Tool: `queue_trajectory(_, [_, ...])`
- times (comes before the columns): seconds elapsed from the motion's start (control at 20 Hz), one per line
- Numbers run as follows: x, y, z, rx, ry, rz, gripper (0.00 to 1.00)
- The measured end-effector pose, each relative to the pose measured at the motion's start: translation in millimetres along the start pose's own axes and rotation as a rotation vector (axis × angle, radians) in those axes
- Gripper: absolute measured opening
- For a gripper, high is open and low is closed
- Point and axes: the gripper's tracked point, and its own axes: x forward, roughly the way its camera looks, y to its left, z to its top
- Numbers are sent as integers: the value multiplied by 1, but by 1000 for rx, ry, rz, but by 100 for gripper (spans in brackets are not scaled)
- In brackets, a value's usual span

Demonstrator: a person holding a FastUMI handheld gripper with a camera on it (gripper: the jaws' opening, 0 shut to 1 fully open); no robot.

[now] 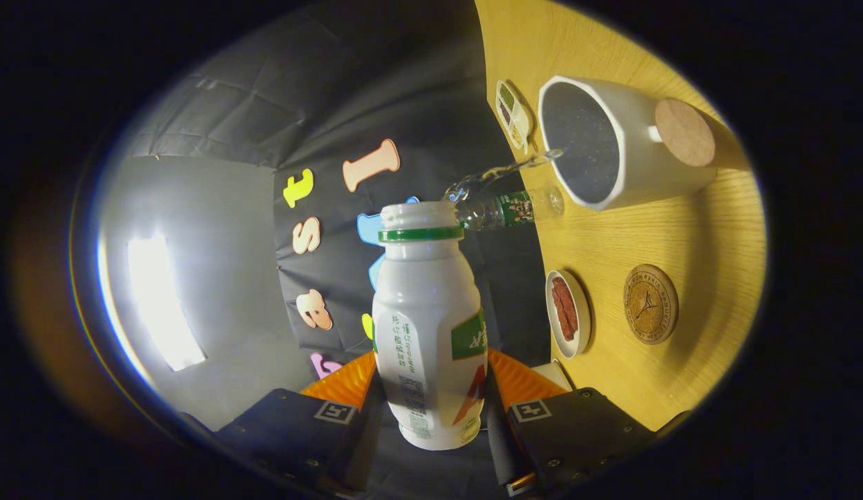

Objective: Take the bottle from table, then pour the juice into the cup, finally place the bottle on the coaster

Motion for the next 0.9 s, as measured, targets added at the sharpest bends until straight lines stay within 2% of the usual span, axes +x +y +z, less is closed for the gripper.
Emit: queue_trajectory(0.9, [-1, -3, -2, 51, -28, 15, 66])
